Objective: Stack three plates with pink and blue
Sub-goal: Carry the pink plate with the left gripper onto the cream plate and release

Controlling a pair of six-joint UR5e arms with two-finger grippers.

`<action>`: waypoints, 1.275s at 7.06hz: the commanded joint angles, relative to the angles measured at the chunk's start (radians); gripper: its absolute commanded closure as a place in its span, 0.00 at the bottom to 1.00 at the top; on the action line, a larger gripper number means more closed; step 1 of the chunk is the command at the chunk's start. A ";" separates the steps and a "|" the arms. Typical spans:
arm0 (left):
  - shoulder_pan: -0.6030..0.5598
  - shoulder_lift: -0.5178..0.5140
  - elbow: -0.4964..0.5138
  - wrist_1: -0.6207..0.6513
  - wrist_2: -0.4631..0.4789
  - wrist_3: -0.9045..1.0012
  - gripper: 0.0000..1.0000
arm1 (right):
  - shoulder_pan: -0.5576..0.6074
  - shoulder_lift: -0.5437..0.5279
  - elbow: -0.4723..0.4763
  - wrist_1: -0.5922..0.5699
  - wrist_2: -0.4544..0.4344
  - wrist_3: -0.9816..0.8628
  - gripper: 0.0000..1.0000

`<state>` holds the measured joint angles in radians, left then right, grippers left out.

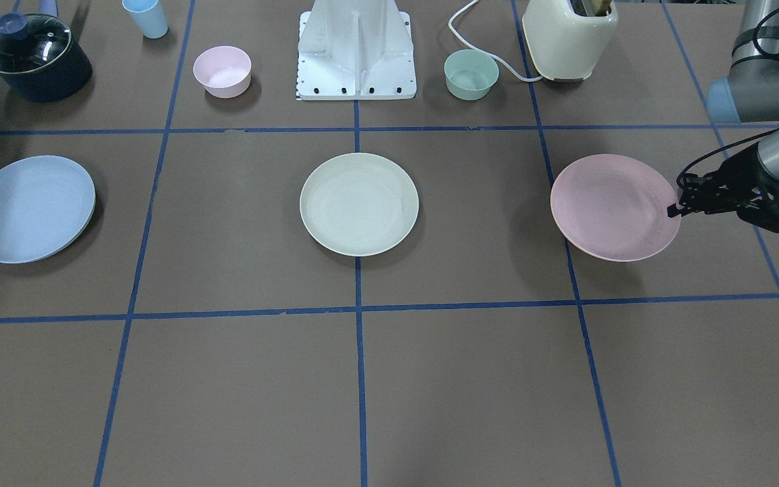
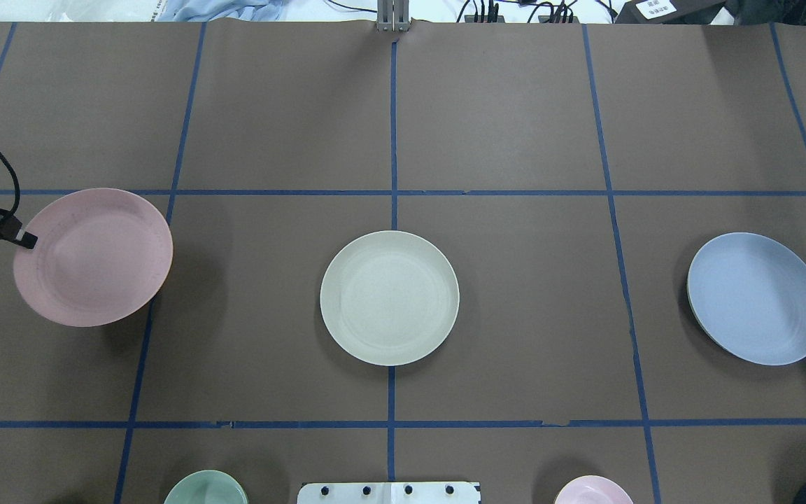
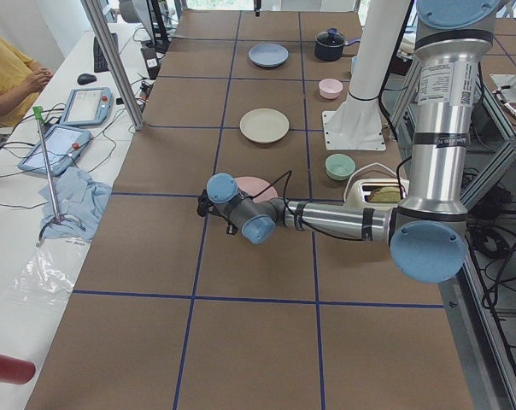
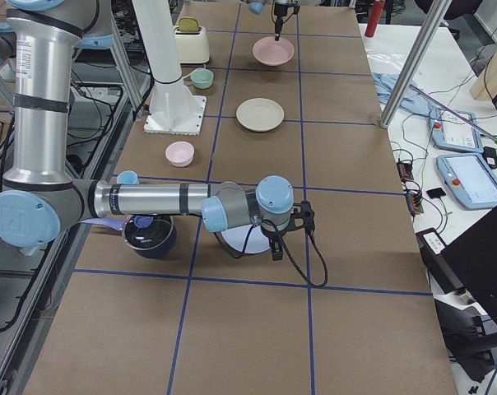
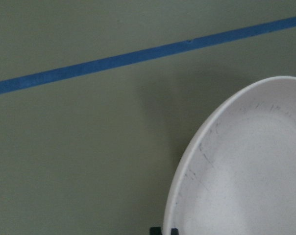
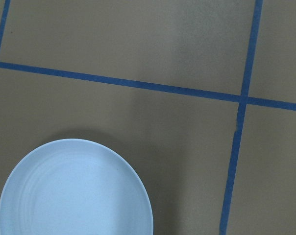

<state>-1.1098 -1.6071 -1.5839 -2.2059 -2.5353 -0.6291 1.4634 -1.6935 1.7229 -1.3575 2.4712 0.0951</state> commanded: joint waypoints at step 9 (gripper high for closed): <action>0.495 -0.470 0.022 -0.041 0.260 -0.741 1.00 | -0.032 -0.005 0.004 0.046 0.072 0.069 0.00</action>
<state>-0.6410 -2.0677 -1.5777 -2.2241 -2.3069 -1.3662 1.4369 -1.6948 1.7263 -1.3251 2.5369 0.1526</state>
